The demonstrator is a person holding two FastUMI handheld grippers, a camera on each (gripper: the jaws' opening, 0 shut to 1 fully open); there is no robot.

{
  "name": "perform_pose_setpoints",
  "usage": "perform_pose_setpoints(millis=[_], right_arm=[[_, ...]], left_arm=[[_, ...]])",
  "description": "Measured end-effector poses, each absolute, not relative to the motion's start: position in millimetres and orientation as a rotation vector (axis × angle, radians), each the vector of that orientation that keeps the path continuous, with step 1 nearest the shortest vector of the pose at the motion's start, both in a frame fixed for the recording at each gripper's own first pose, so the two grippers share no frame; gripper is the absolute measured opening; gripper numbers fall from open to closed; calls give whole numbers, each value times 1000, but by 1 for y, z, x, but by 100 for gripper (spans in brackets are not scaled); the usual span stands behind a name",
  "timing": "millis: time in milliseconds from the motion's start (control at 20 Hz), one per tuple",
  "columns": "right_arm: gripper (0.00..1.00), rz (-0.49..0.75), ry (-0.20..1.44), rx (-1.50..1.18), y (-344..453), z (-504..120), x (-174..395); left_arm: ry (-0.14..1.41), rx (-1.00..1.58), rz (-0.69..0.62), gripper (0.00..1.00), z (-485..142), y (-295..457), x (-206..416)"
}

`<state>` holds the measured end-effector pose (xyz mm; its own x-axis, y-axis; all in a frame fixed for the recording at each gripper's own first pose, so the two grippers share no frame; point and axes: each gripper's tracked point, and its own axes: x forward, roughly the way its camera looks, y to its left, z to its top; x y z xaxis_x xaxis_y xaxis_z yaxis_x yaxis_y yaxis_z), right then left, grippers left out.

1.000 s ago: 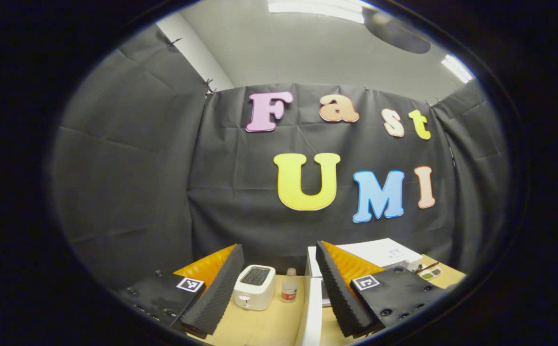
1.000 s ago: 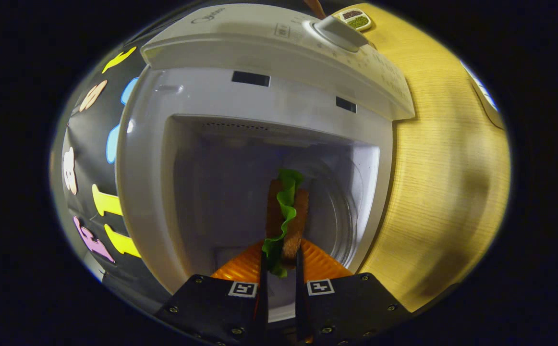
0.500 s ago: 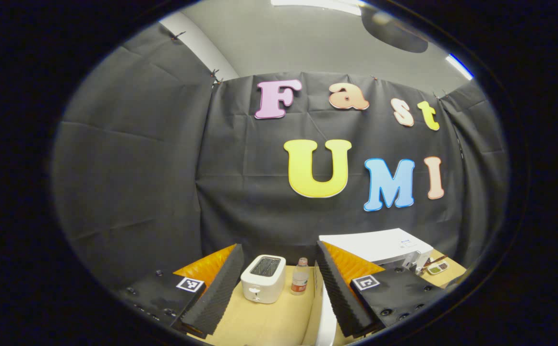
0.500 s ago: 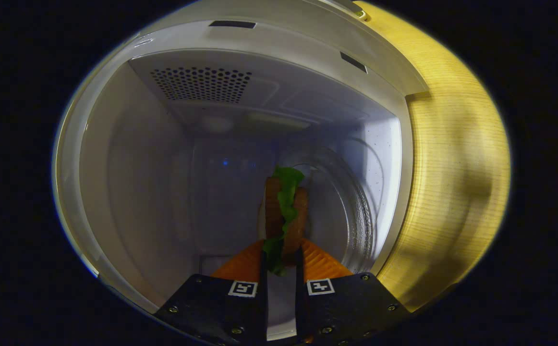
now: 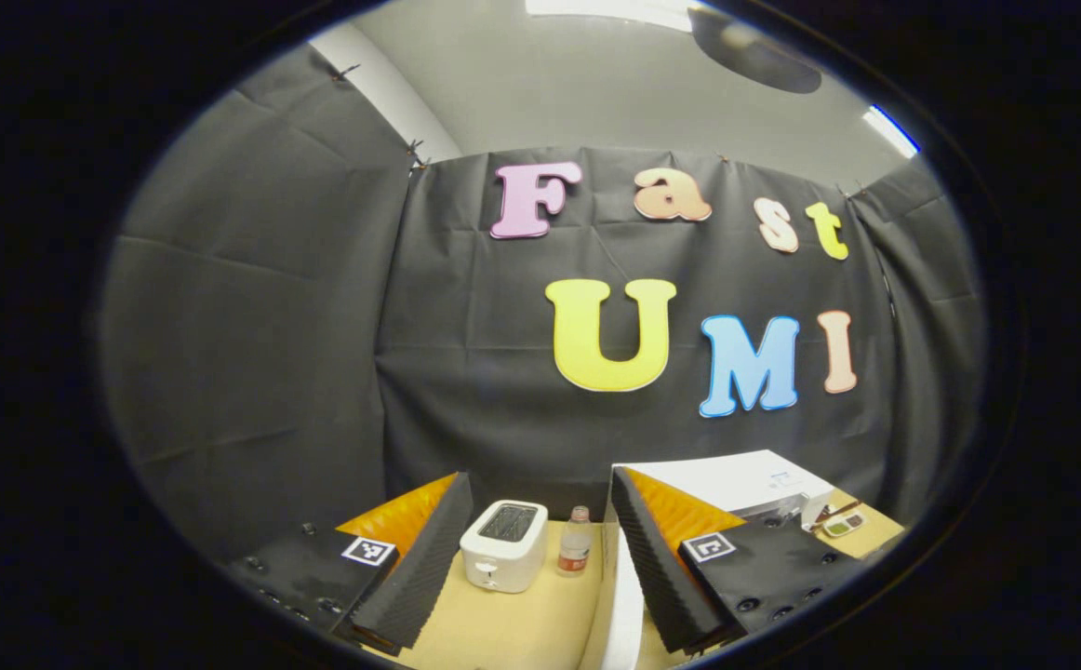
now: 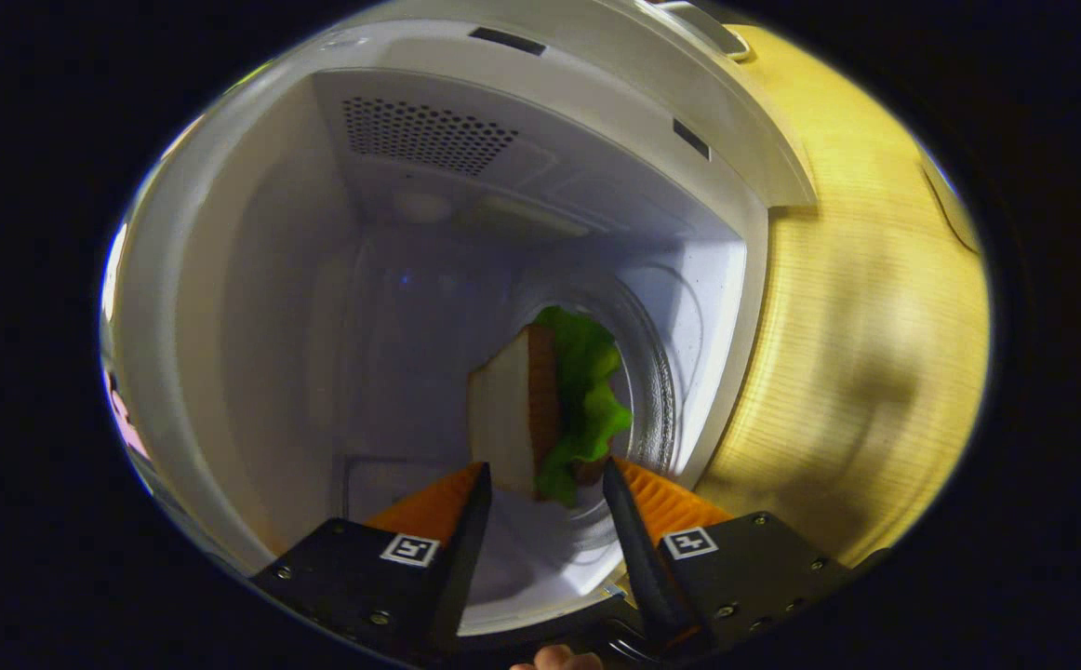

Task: Open the microwave oven with the left hand, put the food in, and close the microwave oven.

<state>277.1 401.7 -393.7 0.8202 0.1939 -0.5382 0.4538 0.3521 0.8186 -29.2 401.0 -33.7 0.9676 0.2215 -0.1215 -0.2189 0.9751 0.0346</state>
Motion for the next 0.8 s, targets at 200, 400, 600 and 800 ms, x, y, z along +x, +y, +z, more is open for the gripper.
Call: perform_pose_setpoints(millis=[200,400,600,800], right_arm=[[98,-26,662,997,394,-366,237],[98,112,590,683,357,-317,197],[98,188,414,432,309,-225,172],[98,191,256,261,266,-147,146]], left_arm=[[114,15,189,96,-34,381,-24],[112,-8,143,96,-40,352,-15],[114,-22,97,96,-45,322,-8],[111,-32,39,96,-49,284,1]])
